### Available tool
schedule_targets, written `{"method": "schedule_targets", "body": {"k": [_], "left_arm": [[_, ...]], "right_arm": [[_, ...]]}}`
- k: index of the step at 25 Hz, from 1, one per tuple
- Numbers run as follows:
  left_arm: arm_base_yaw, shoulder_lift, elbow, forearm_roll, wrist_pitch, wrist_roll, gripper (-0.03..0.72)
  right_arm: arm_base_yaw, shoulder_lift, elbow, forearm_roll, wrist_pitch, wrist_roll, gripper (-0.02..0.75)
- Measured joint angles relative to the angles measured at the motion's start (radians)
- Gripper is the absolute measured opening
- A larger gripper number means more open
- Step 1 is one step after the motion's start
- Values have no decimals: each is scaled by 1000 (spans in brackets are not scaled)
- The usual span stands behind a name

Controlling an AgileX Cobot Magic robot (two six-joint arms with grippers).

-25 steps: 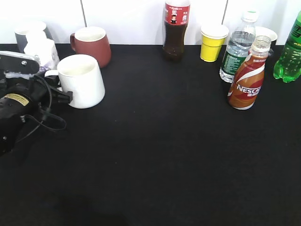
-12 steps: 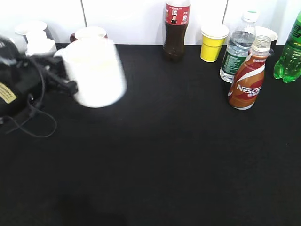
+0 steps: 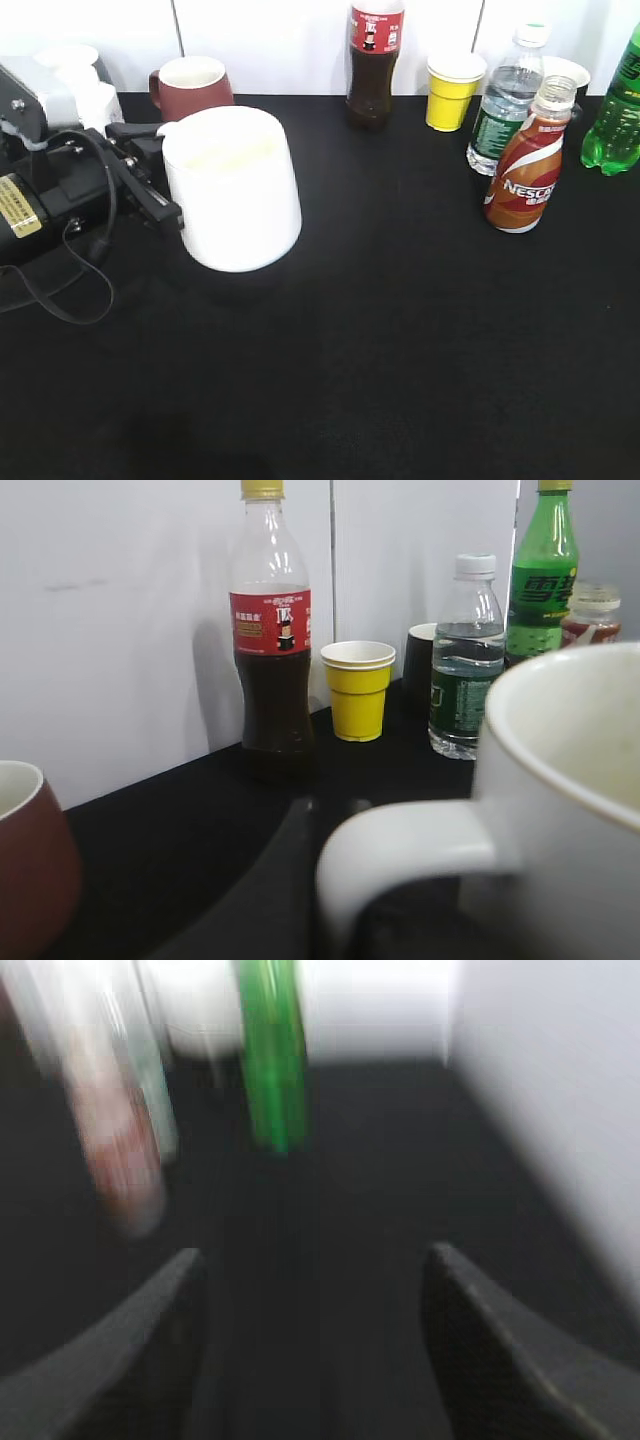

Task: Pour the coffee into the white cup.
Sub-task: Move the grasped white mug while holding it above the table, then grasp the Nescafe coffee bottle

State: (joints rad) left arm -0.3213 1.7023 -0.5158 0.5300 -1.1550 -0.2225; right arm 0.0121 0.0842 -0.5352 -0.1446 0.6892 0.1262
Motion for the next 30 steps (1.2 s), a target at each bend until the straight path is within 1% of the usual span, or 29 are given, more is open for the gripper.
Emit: {"method": "schedule_targets", "body": {"k": [3, 6, 8, 10, 12, 13, 15, 17, 20, 21, 22, 23, 25, 26, 28, 30], "left_arm": [[0, 0, 0, -1, 1, -1, 41], [0, 0, 0, -8, 3, -1, 41], [0, 0, 0, -8, 8, -1, 41], [0, 0, 0, -10, 10, -1, 41], [0, 0, 0, -10, 10, -1, 41], [0, 0, 0, -10, 10, -1, 41], [0, 0, 0, -10, 10, -1, 41], [0, 0, 0, -10, 15, -1, 41], [0, 0, 0, -10, 28, -1, 41], [0, 0, 0, -10, 28, -1, 41], [0, 0, 0, -10, 30, -1, 41], [0, 0, 0, -10, 31, -1, 41], [0, 0, 0, -10, 32, -1, 41], [0, 0, 0, -10, 32, -1, 41], [0, 0, 0, -10, 32, -1, 41], [0, 0, 0, -10, 32, -1, 41]], "right_arm": [[0, 247, 25, 1, -353, -5, 507], [0, 544, 143, -5, -791, -7, 507], [0, 741, 217, -4, -1046, -7, 507], [0, 931, 246, -6, -1232, -7, 507], [0, 1086, 248, -34, -1378, -7, 507], [0, 1138, 248, -50, -1416, -6, 507], [0, 1190, 249, -57, -1420, -1, 507], [0, 1194, 249, -58, -1423, 19, 507], [0, 1195, 249, -58, -1406, 115, 507], [0, 1205, 249, -67, -1395, 125, 507], [0, 1232, 249, -102, -1398, 127, 510], [0, 1281, 249, -147, -1425, 128, 522], [0, 1397, 249, -226, -1526, 121, 584], [0, 1462, 249, -234, -1588, 105, 604], [0, 1571, 248, -239, -1710, 49, 614], [0, 1642, 218, -243, -1735, 36, 617]]}}
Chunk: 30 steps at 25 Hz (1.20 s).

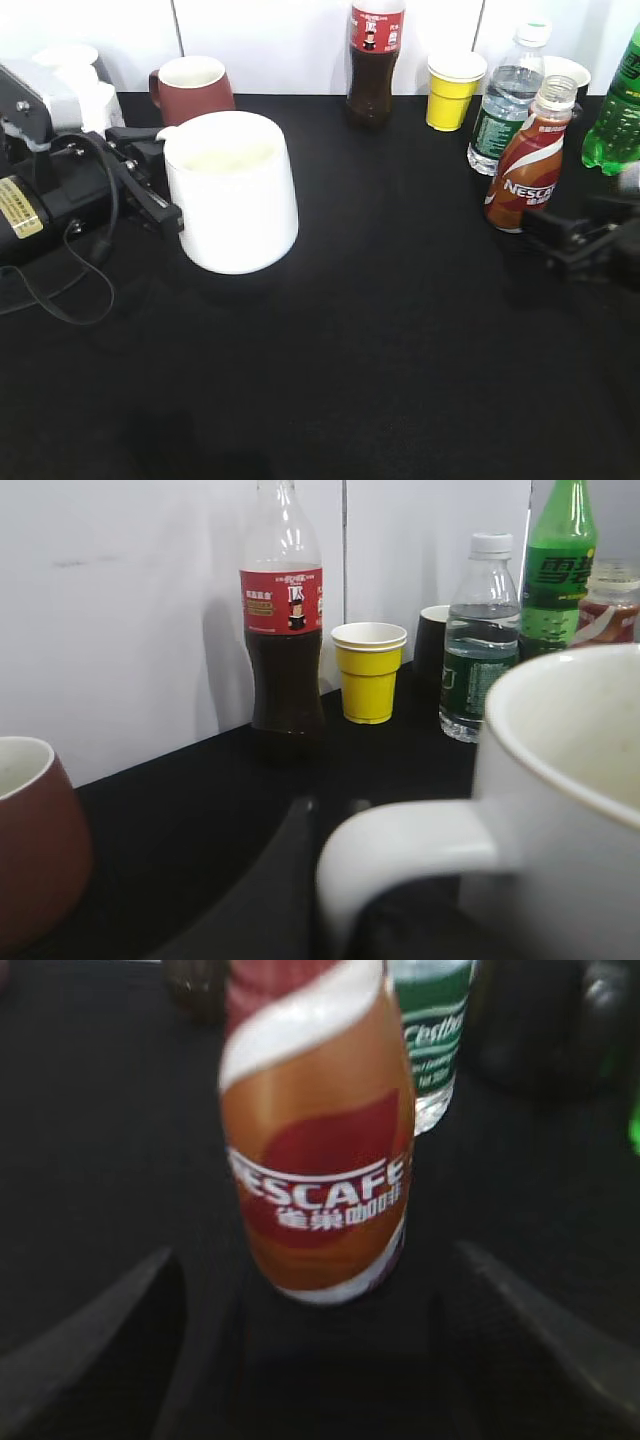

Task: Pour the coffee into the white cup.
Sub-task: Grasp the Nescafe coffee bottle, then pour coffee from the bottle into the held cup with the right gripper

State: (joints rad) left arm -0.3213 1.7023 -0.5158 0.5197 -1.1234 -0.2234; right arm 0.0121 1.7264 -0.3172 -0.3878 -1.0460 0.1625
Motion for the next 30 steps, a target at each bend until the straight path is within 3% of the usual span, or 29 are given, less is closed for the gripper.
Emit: {"method": "schedule_targets", "body": {"k": [12, 18, 25, 27, 30], "left_arm": [[0, 0, 0, -1, 0, 0, 41], [0, -1, 0, -1, 23, 0, 41], [0, -2, 0, 41, 27, 0, 41], [-30, -2, -2, 67, 36, -22, 41], [-138, -3, -81, 94, 122, -86, 41]], "right_arm": [[0, 250, -307, -132, -9, 15, 617], [0, 253, -321, -148, -9, 27, 520], [0, 249, -320, -167, -26, 51, 519], [0, 162, -319, -255, 23, 59, 519], [0, -72, -318, -347, 153, 65, 519]]}}
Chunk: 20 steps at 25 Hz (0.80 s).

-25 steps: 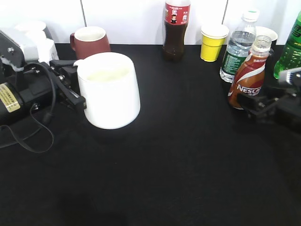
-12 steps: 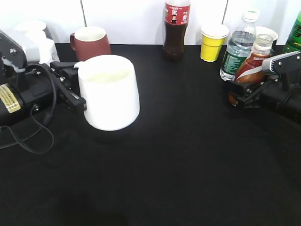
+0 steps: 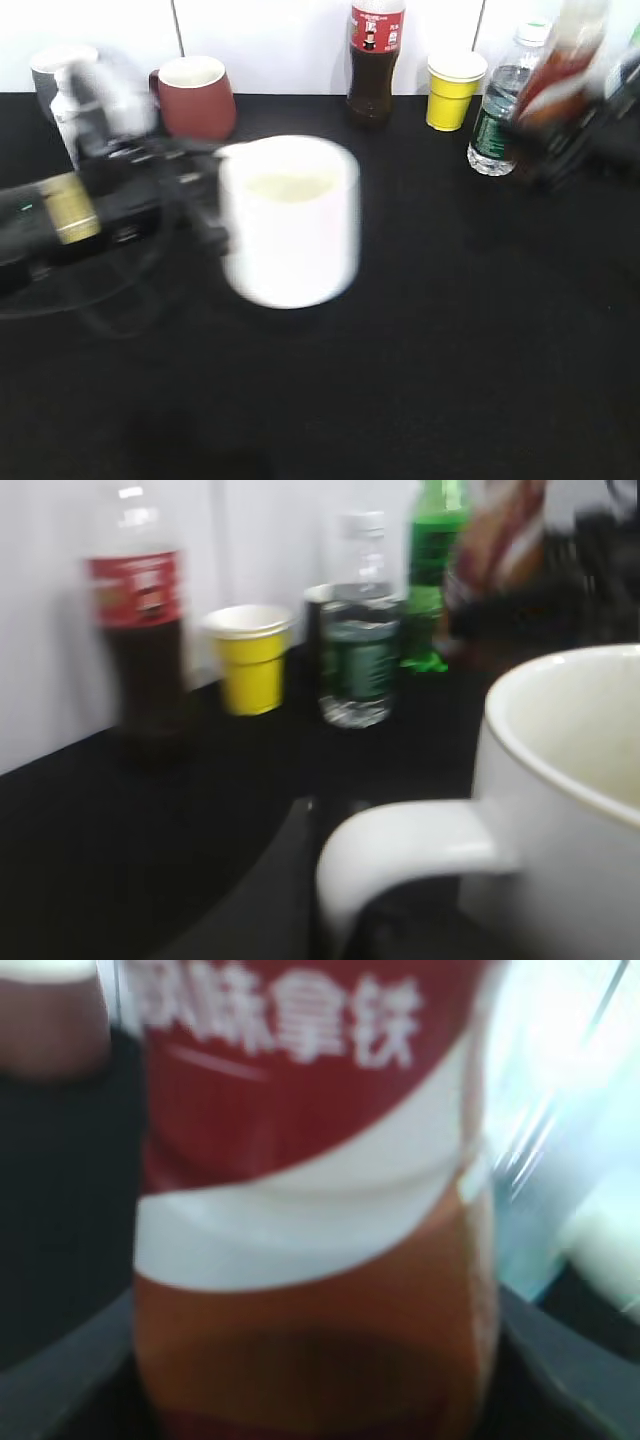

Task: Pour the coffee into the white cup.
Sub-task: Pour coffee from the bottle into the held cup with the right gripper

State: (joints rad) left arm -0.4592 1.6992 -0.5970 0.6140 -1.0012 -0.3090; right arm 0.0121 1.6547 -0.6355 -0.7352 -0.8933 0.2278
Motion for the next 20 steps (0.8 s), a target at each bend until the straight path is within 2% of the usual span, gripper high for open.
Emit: {"method": "schedule_targets", "body": {"k": [5, 8, 11, 14, 20], "left_arm": [[-201, 18, -244, 1, 190, -61, 41], [-259, 81, -335, 1, 205, -69, 41], [-270, 125, -405, 2, 210, -69, 41], [-270, 132, -418, 2, 199, -70, 41], [-270, 132, -419, 13, 176, -71, 41]], "right_arm": [[0, -324, 1, -141, 160, 9, 519], [0, -431, 1, -205, 189, 11, 519], [0, -453, 1, -334, 204, -39, 519], [0, -453, 1, -346, 215, -203, 519], [0, -410, -9, -285, 192, -605, 519]]}}
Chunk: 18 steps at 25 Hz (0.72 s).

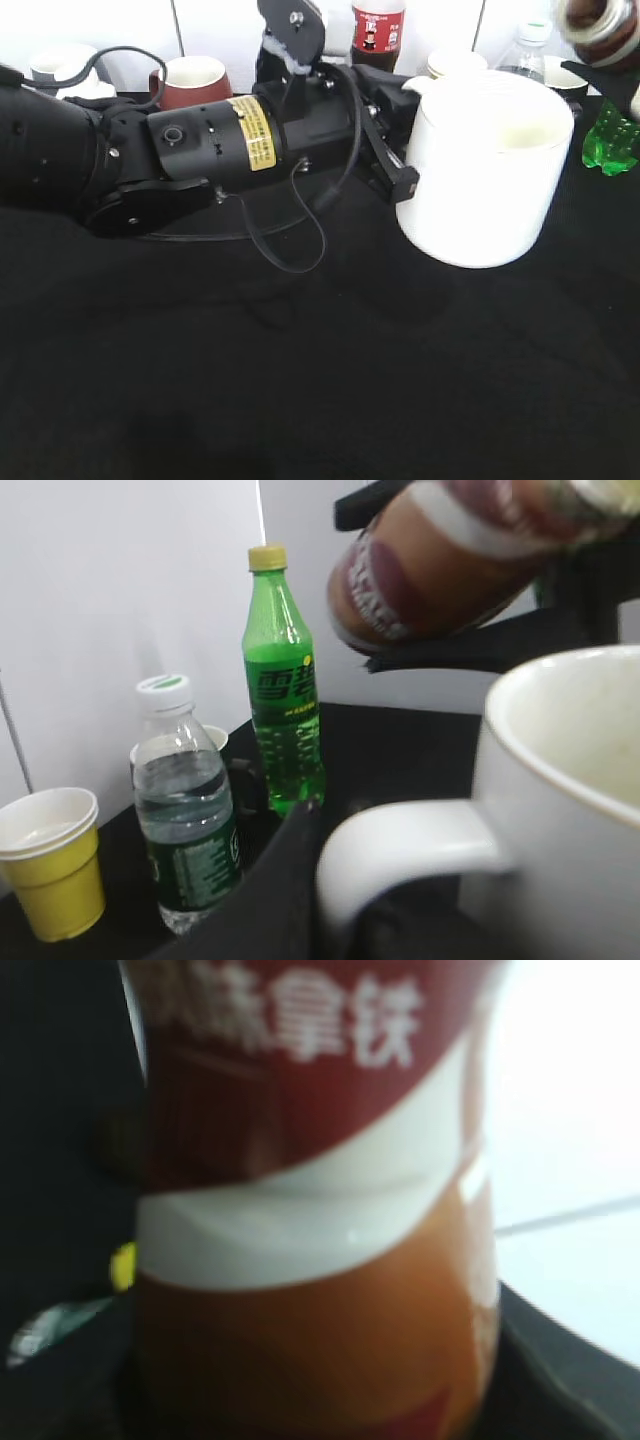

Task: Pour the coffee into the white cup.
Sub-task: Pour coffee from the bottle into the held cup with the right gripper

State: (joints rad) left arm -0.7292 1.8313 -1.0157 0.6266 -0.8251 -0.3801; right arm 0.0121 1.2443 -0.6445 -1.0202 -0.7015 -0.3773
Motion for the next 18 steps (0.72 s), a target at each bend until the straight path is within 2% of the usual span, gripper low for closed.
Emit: {"method": "schedule_targets", "body": {"k": [7, 18], "left_arm": [[0, 0, 0, 33, -7, 0, 41], [0, 0, 0, 34, -8, 0, 41]], "right_arm": [[0, 0, -58, 3, -23, -67, 518], [0, 0, -58, -34, -23, -127, 518]]}}
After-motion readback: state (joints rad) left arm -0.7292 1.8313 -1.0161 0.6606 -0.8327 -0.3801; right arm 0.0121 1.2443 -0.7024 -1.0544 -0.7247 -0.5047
